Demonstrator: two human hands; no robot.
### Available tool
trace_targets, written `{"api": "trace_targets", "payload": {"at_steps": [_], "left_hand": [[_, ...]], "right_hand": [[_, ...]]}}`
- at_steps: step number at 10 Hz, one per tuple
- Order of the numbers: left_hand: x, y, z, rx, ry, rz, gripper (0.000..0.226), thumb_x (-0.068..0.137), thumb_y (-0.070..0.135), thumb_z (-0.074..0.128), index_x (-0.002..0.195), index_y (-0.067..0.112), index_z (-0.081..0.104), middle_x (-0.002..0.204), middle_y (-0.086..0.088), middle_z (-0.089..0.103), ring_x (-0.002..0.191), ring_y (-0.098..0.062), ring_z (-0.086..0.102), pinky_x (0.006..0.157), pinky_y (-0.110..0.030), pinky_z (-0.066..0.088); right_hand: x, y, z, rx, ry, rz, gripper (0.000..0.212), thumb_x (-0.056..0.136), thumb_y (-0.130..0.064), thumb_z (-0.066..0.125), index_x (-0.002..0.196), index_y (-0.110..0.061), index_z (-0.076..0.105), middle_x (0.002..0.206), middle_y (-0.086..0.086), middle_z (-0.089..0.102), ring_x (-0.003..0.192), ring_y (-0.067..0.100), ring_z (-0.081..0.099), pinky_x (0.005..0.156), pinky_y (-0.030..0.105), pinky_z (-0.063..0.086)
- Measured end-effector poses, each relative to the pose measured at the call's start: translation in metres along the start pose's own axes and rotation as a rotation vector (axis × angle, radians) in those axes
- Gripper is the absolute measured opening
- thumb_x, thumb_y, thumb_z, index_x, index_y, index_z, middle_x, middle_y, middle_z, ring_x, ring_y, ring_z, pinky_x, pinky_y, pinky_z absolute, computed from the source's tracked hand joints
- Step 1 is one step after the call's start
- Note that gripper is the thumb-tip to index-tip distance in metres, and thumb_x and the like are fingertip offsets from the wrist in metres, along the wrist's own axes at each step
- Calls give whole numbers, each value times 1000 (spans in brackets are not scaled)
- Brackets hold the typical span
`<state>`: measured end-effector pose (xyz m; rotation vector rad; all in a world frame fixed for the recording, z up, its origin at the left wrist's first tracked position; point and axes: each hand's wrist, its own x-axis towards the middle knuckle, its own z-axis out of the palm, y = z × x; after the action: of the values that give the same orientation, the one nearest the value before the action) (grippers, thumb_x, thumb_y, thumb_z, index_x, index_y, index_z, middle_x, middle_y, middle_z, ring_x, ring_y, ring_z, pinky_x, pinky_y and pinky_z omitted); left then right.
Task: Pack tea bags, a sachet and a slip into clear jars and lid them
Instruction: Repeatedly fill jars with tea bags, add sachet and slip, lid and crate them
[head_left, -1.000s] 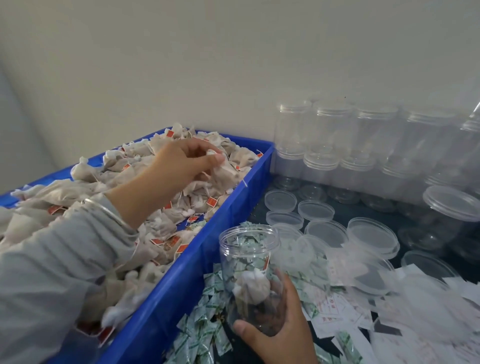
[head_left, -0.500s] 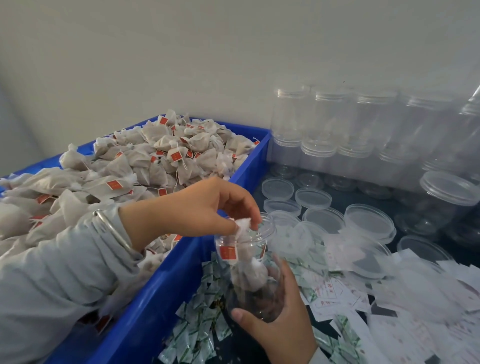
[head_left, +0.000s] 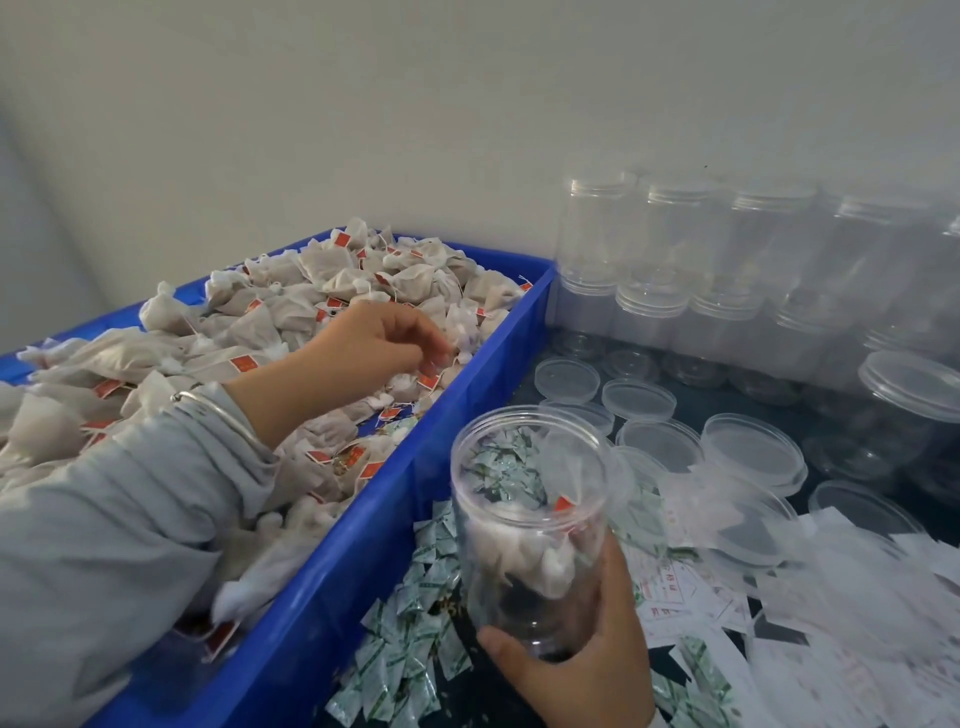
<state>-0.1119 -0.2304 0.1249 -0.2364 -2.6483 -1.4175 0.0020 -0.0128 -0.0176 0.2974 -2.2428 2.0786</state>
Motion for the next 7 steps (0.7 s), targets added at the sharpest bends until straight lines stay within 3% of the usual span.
{"api": "trace_targets", "payload": {"at_steps": [1,2,3,4,5,6,7], "left_hand": [[9,-14,-8,-26,98,-66,35,82,-13,51,78,17,69,70,8,72,69,-3,68,71,-21,53],[16,-21,-9,4,150,-97,33,84,-6,54,76,22,68,67,15,70,64,3,64,65,-16,50],[30,-25,-18,78,297,-133,29,84,4,58,76,30,67,75,13,69,67,-4,61,59,-17,47],[51,-31,-34,180,445,-154,24,85,7,55,83,29,65,93,5,68,69,-6,56,57,-16,42],[69,-49,-44,335,446,-209,26,88,12,55,113,18,63,116,-3,63,80,-13,56,63,-19,39],[80,-64,-40,486,294,-254,41,89,15,57,130,13,53,128,-9,57,101,-26,58,73,-23,41],[84,-70,-31,644,181,-176,55,87,3,52,140,16,42,136,-16,46,114,-32,52,82,-28,38]], "right_hand": [[0,3,8,-60,75,-9,90,39,-12,95,114,-38,52,109,-30,61,102,-9,58,76,10,47],[-7,2,18,-142,221,-80,91,28,-5,93,106,-35,59,103,-17,68,94,0,63,77,27,47],[-9,4,12,-82,142,-37,93,38,-6,95,114,-38,52,109,-14,66,99,-2,62,83,36,52],[-4,-3,4,12,43,46,112,36,-29,90,135,-33,38,123,-16,59,114,4,56,97,45,48],[-1,-9,3,23,28,86,117,38,-17,93,139,-31,35,126,-20,55,117,5,53,100,38,45],[0,-8,3,39,4,117,117,39,-9,92,139,-28,36,127,-21,52,119,6,51,102,37,43],[2,-10,4,25,-27,91,119,37,-16,96,138,-27,33,132,-17,50,121,9,51,101,37,44]]}}
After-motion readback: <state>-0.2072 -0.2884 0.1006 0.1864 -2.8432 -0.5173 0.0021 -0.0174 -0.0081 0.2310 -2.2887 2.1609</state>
